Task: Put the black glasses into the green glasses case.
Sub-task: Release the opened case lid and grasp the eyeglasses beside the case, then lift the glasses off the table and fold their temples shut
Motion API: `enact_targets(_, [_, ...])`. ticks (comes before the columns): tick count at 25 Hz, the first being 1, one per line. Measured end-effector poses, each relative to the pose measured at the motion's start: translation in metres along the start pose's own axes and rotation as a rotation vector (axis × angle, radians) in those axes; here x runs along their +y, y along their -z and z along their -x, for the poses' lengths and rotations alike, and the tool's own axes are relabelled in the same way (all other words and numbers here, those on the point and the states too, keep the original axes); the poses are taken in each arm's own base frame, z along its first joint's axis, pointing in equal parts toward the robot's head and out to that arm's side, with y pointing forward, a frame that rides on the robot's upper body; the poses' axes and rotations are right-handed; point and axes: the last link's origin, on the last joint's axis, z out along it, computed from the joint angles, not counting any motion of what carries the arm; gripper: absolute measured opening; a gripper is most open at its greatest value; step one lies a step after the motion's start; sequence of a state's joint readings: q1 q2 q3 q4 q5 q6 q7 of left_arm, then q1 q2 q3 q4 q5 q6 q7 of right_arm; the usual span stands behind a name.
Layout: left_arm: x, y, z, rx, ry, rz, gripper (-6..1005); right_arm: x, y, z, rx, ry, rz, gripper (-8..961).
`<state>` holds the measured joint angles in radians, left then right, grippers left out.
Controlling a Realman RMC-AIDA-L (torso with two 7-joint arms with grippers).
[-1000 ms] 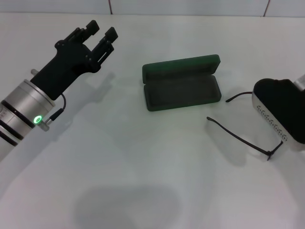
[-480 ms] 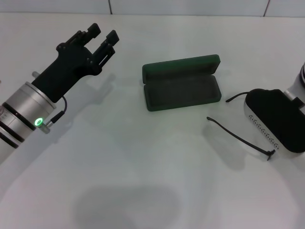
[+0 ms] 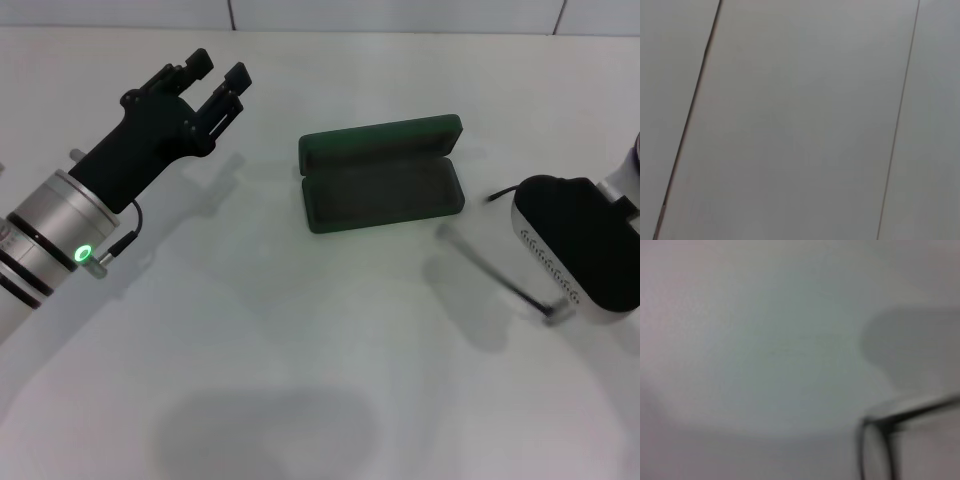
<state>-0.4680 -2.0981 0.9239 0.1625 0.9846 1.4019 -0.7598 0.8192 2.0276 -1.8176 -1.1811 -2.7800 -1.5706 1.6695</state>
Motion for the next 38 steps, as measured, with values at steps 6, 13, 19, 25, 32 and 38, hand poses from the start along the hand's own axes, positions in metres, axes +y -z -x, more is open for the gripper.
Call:
enact_targets(6, [-0.003, 0.0, -0.002, 0.017, 0.033, -0.02, 549, 0.001, 0.007, -0.002, 0.012, -0.016, -0.009, 213])
enact_targets(13, [0.011, -0.002, -0.005, 0.019, 0.047, 0.093, 546, 0.001, 0.037, -0.018, -0.064, -0.119, -0.08, 129])
enact_targets(19, [0.035, -0.002, -0.036, 0.062, 0.094, 0.393, 546, 0.015, 0.066, -0.03, -0.327, -0.182, -0.218, 120])
enact_targets(25, [0.034, 0.003, -0.065, 0.097, 0.157, 0.522, 545, 0.039, 0.071, -0.045, -0.683, -0.274, -0.371, 118])
enact_targets(32, [0.033, -0.013, -0.085, 0.052, 0.184, 0.613, 545, 0.053, 0.023, -0.042, -1.038, -0.384, -0.673, 117])
enact_targets(38, [0.042, -0.048, -0.094, -0.188, 0.273, 0.74, 545, 0.048, -0.011, -0.015, -1.157, -0.398, -0.85, 117])
